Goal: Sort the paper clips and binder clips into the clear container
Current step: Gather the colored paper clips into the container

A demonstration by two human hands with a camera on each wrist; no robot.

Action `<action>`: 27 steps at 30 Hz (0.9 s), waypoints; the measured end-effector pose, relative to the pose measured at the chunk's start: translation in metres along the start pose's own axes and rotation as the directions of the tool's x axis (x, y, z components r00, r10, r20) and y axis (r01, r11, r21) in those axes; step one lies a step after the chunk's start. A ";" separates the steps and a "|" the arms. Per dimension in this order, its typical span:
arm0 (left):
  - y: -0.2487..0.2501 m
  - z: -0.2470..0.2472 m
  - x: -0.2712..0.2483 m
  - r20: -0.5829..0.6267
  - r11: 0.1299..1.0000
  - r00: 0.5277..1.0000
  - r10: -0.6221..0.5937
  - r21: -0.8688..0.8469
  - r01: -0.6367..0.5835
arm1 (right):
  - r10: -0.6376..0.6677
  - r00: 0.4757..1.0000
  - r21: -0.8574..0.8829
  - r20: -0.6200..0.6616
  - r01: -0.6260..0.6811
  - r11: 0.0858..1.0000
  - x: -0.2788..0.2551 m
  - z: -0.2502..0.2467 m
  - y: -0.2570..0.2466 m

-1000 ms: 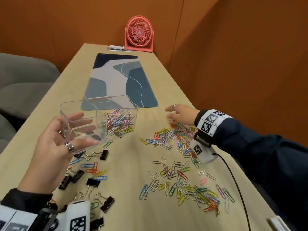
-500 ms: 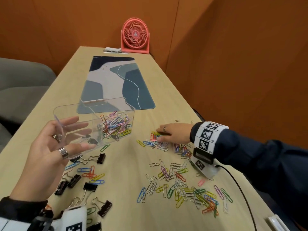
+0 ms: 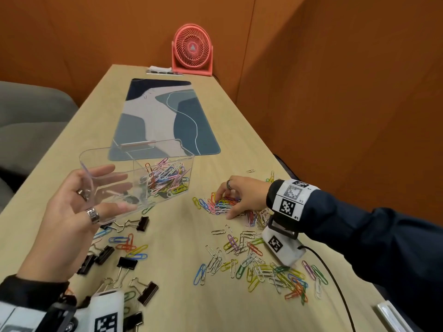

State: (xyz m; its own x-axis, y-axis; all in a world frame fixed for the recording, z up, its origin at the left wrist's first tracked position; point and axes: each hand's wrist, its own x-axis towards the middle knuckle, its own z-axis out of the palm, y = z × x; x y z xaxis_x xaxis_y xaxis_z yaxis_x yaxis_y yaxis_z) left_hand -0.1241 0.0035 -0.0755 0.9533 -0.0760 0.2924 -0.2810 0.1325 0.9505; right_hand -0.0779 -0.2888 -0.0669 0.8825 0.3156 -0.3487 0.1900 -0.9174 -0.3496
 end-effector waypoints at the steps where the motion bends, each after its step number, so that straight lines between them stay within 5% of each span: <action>1: 0.000 0.000 0.000 -0.001 1.000 1.000 -0.002 -0.002 0.002 | 0.002 1.000 0.008 -0.003 -0.002 1.000 0.000 0.000 0.001; 19: 0.005 0.003 -0.004 0.009 0.997 0.998 -0.056 -0.057 0.056 | -0.001 0.984 0.054 -0.180 0.011 0.998 0.004 -0.010 -0.002; 27: 0.008 0.004 -0.004 0.015 0.993 0.993 -0.115 -0.039 0.116 | -0.073 0.910 0.100 -0.409 0.125 0.987 -0.008 -0.061 -0.029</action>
State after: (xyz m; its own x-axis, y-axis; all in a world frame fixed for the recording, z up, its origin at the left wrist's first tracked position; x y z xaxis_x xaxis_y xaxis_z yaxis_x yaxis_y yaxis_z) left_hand -0.1306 0.0006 -0.0681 0.9775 -0.1059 0.1825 -0.1642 0.1612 0.9732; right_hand -0.0642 -0.2800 -0.0006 0.9647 0.2555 0.0640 0.2546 -0.8420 -0.4756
